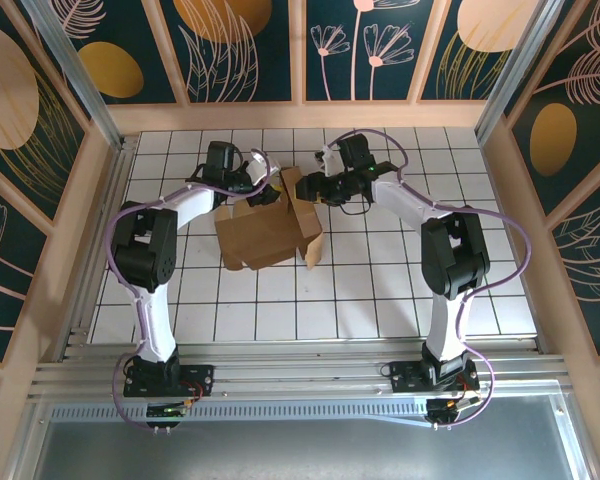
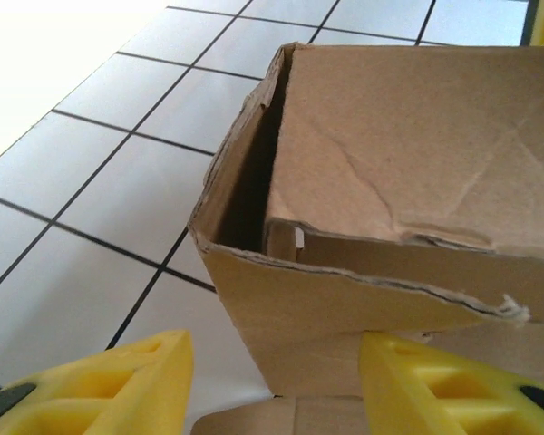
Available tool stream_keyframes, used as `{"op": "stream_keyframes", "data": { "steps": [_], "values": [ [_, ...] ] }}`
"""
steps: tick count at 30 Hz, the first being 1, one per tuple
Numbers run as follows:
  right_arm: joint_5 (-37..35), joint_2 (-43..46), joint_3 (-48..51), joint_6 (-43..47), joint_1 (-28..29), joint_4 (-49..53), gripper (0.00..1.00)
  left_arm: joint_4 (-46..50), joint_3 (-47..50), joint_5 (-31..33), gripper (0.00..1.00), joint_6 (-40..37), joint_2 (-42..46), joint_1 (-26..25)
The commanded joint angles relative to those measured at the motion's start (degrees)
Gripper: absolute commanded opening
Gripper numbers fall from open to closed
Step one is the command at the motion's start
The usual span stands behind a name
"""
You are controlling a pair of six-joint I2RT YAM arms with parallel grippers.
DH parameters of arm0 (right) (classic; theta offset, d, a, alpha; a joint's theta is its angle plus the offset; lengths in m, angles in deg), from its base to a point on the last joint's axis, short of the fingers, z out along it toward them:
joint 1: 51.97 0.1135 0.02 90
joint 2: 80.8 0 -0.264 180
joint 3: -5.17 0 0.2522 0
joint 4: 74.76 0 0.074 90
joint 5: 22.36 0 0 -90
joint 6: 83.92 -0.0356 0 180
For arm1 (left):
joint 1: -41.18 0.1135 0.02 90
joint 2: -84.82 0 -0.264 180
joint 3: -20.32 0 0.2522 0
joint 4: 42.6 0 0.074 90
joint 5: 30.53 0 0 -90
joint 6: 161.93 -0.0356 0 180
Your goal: Fold the paper box
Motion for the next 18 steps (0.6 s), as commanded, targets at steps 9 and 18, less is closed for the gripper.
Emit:
{"op": "stream_keyframes", "data": {
  "steps": [9, 18],
  "values": [
    [2.4, -2.4, 1.3, 3.1, -0.5, -3.7, 0.57, 2.0, -4.4, -6.8, 0.43, -0.1, -4.3, -1.3],
    [7.9, -5.1, -1.1, 7.7, -0.7, -3.4, 0.56, 2.1, -9.3, -7.5, 0.4, -1.2, -8.6, -2.8]
  ]
}}
